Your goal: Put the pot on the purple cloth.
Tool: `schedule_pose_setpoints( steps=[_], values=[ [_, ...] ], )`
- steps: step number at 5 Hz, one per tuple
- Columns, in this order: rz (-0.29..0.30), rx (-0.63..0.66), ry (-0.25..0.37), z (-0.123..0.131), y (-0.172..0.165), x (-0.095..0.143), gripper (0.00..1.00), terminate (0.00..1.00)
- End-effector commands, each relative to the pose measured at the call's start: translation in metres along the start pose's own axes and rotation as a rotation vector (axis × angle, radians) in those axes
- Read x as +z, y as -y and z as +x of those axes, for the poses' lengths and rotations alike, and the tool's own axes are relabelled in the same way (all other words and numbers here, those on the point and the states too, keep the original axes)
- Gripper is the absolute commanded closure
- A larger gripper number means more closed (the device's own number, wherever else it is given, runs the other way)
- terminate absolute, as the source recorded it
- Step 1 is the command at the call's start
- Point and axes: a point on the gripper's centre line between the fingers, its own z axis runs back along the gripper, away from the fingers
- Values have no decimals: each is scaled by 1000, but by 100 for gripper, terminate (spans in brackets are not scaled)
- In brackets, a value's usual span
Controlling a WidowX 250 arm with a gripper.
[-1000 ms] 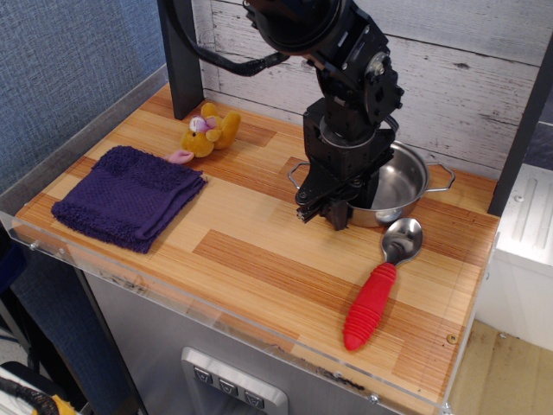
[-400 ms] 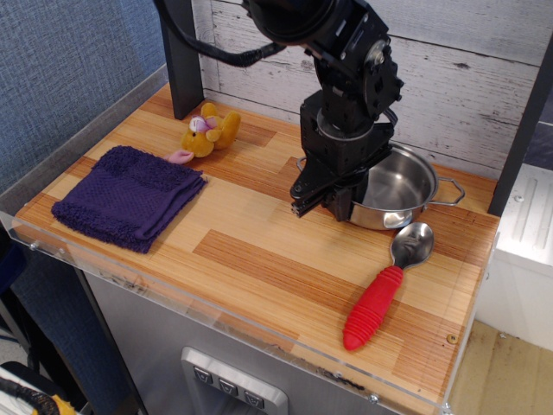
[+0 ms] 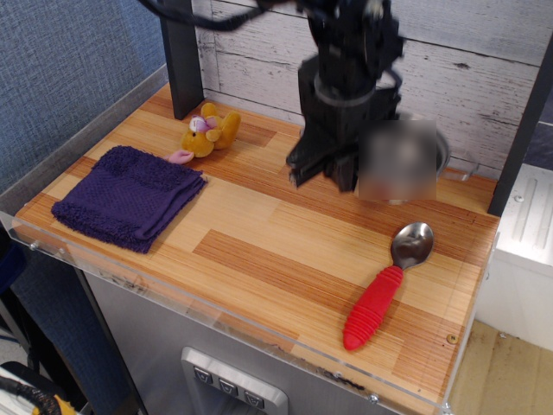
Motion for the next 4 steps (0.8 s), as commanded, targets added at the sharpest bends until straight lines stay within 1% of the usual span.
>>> schedule_pose_setpoints(
  steps=[1,2,3,4],
  values=[
    [-108,-28,61,28,2,64,100,0],
    [-112,5,100,46,-27,85,100,0],
    [-78,36,129,61,-61,94,100,0],
    [-33,99,132,81,-108,94,100,0]
  ],
)
